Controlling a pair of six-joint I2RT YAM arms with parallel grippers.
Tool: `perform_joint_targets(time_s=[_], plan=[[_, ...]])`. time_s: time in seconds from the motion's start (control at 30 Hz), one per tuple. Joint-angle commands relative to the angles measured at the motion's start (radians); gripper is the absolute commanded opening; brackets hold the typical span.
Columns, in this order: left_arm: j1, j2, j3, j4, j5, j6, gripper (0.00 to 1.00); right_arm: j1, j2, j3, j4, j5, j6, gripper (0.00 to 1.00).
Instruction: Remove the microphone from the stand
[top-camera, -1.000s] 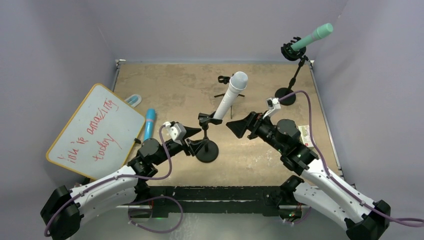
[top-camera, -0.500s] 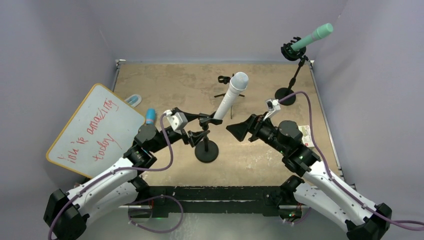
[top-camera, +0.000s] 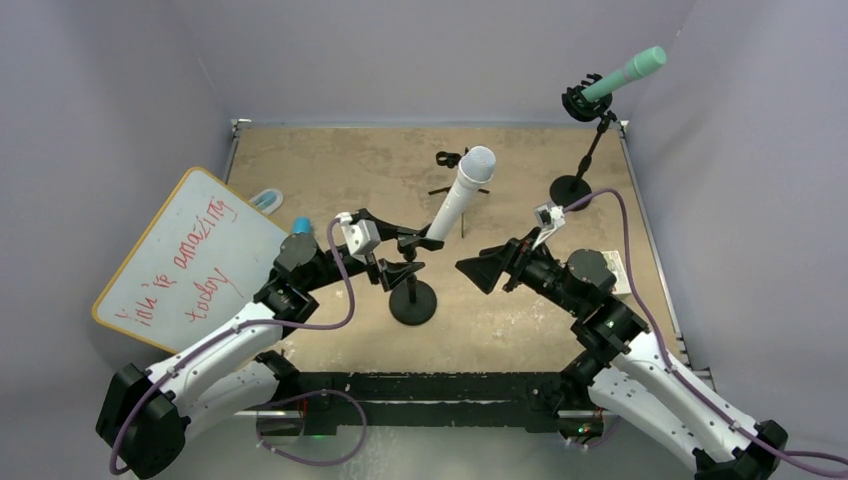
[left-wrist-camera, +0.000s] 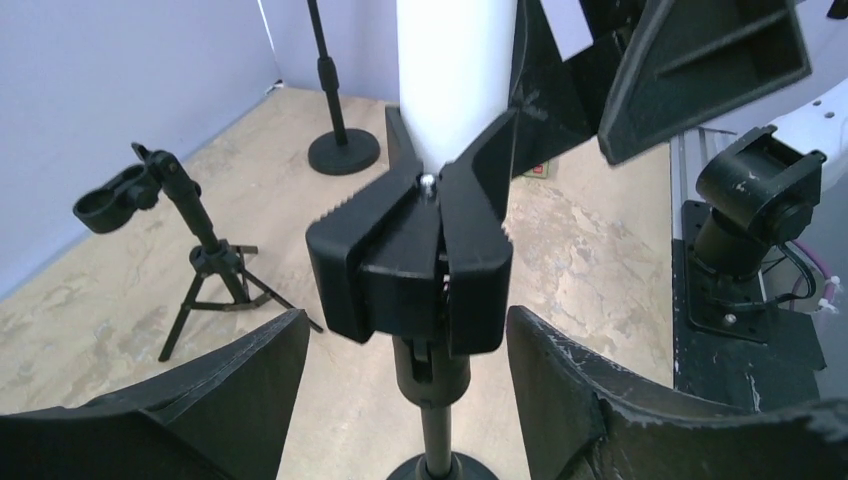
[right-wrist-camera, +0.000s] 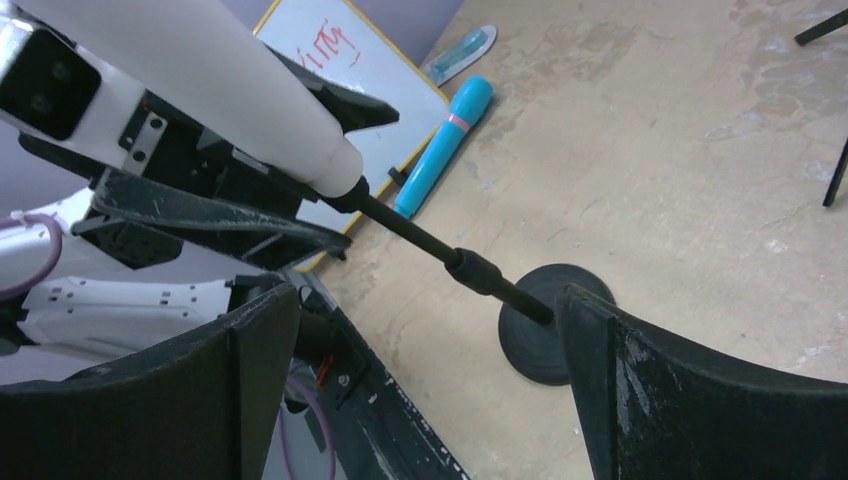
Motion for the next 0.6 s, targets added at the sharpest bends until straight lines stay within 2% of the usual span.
perform_joint_targets(time_s=[0.0, 0.13, 0.23, 0.33, 0.43, 0.57], plan=[[0.005, 0.005, 0.057, 0.055, 0.012, 0.020, 0.68, -0.001, 0.024, 0.036, 0.051, -0.127, -0.053, 0.99], [0.005, 0.013, 0.068, 0.060, 0.016, 0.011, 0.60, -0.001, 0.038, 0.047, 0.088, -0.189, -0.062, 0.99], [0.005, 0.028, 0.083, 0.026, 0.037, 0.017, 0.40, -0.001, 0.058, 0.073, 0.104, -0.196, -0.061, 0.99], [0.005, 0.043, 0.089, -0.014, 0.059, 0.016, 0.24, 0.000, 0.087, 0.100, 0.125, -0.214, -0.056, 0.99], [0.005, 0.048, 0.075, -0.012, 0.060, -0.003, 0.12, 0.003, 0.121, 0.139, 0.112, -0.202, -0.070, 0.99], [0.004, 0.036, 0.038, 0.041, -0.008, -0.070, 0.02, 0.014, 0.160, 0.200, 0.056, -0.118, -0.098, 0.99]])
